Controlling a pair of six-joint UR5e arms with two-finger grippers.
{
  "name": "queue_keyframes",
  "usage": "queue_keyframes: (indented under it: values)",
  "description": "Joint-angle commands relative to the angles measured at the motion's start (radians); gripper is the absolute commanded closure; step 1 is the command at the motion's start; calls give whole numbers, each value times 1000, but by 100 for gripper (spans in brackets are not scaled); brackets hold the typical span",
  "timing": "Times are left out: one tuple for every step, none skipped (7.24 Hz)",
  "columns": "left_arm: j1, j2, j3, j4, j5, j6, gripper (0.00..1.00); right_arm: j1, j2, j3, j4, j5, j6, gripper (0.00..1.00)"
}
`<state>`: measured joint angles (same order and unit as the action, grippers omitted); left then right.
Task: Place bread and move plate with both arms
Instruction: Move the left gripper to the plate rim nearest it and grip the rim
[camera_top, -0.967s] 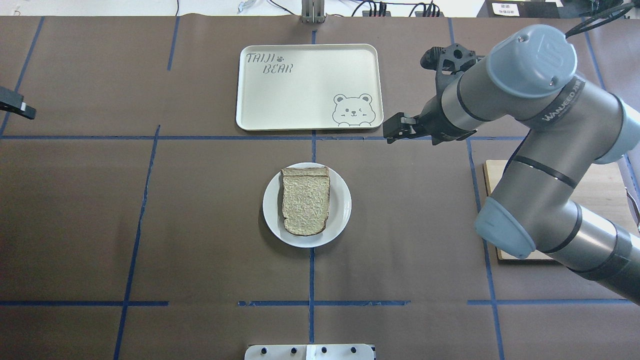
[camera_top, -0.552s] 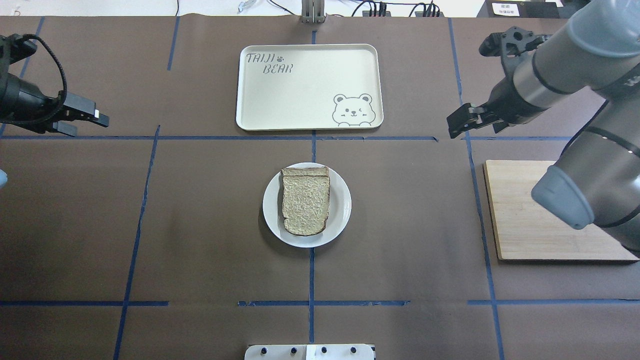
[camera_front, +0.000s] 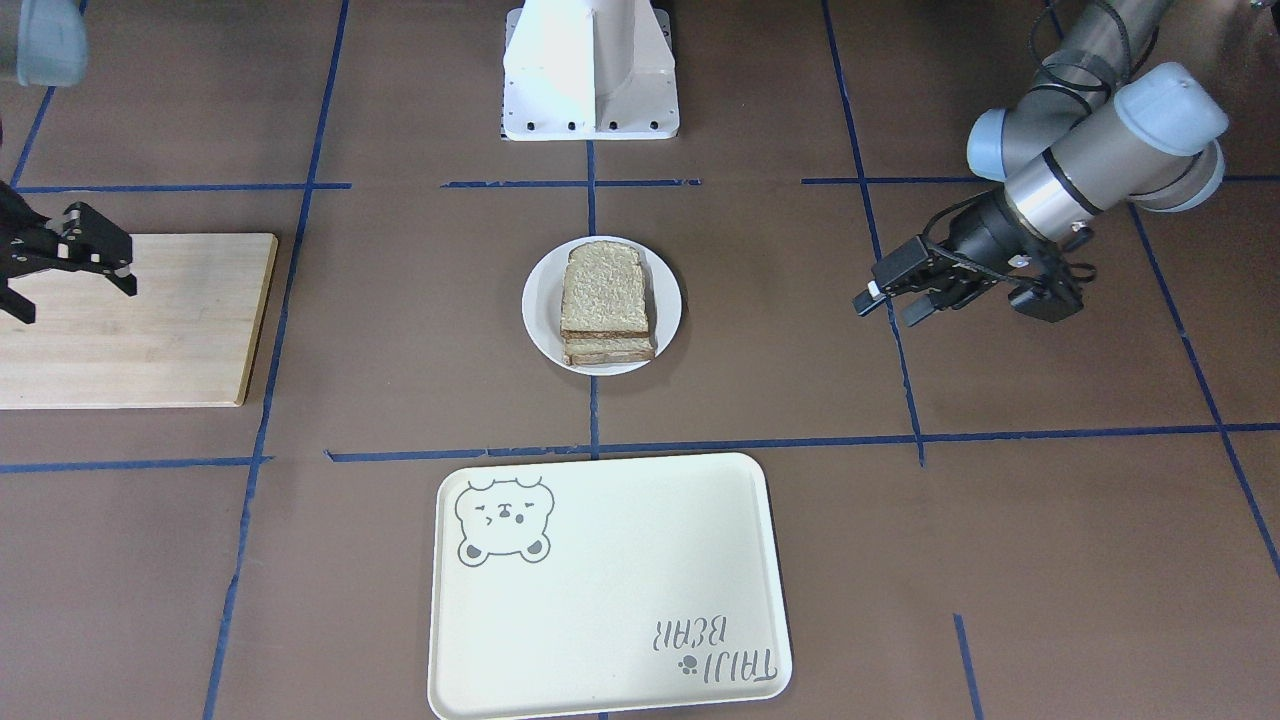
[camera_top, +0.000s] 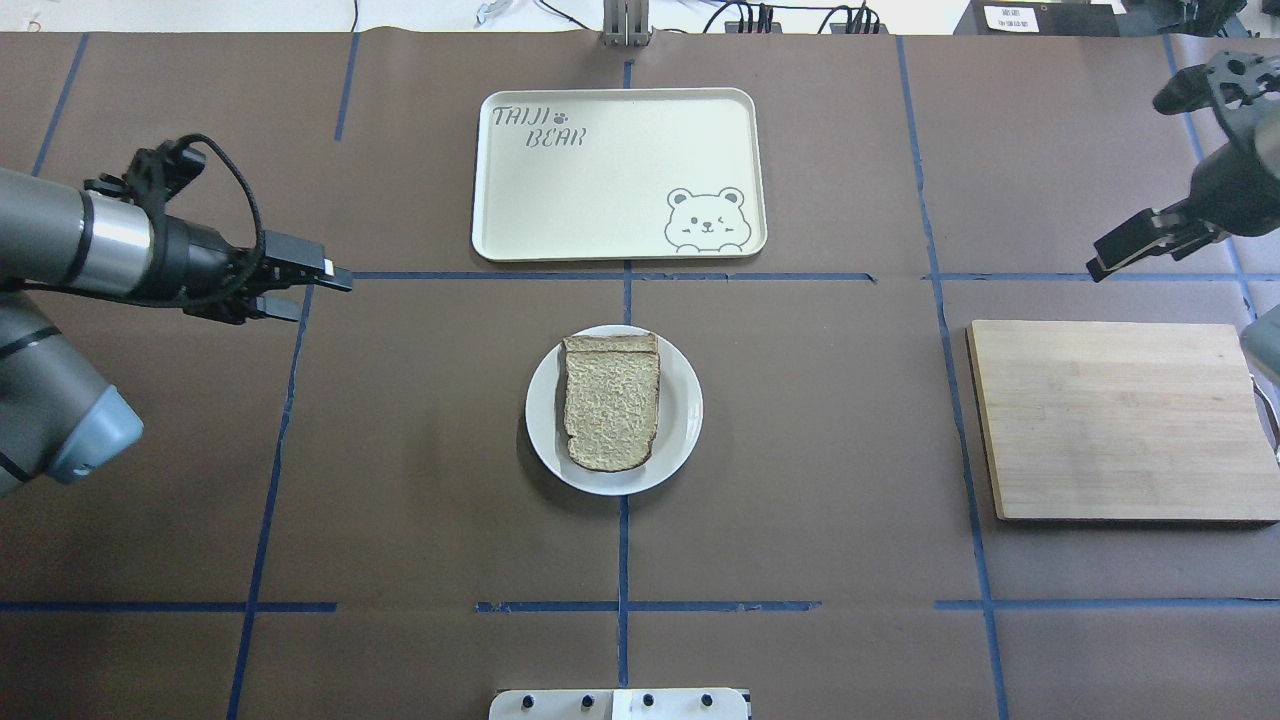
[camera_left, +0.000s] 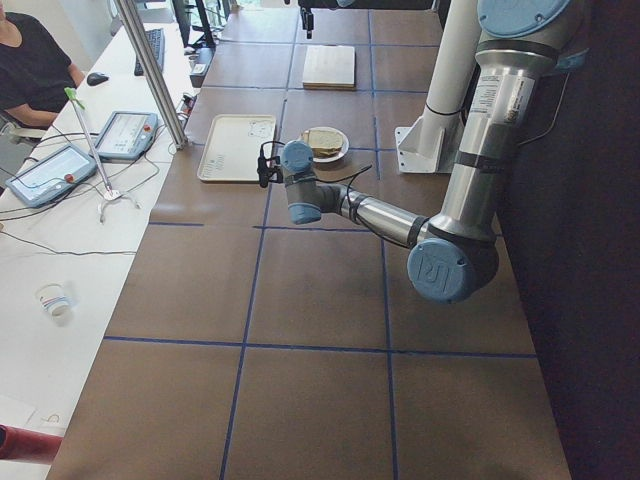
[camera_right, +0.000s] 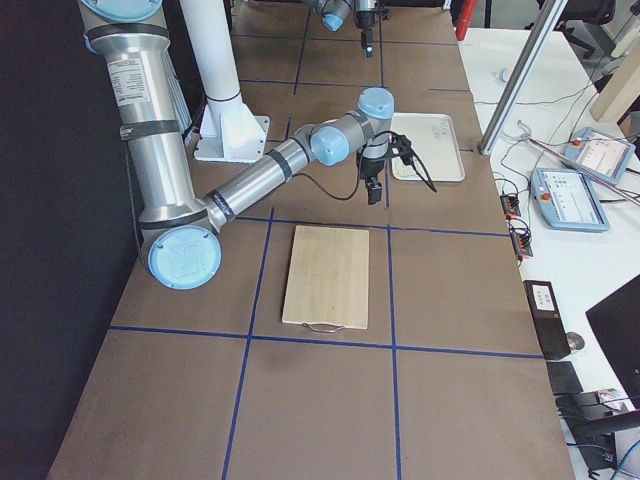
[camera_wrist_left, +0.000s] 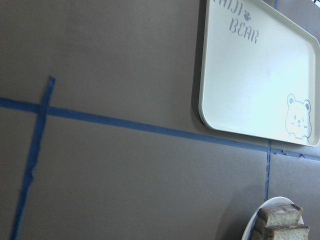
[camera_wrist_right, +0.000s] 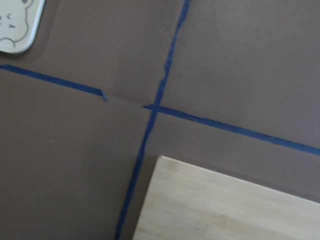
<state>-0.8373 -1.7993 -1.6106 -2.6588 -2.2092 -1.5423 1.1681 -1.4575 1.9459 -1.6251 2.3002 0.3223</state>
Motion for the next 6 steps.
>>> queue_keyframes:
  values:
    - [146, -66, 4, -32, 116, -195, 24, 144, -53, -68, -2, 152, -65, 0]
    - [194, -78, 5, -32, 152, -223, 32, 156, -73, -70, 4, 156, -60, 0]
    - [237, -84, 5, -33, 187, -228, 36, 159, -70, -100, 5, 136, -54, 0]
    - [276, -115, 14, -30, 233, -228, 40, 177, -63, -128, 11, 134, -67, 0]
    - [320, -133, 53, -35, 274, -228, 43, 176, -63, -127, 11, 133, -69, 0]
    - [340, -147, 69, -36, 298, -228, 45, 183, -64, -130, 11, 131, -69, 0]
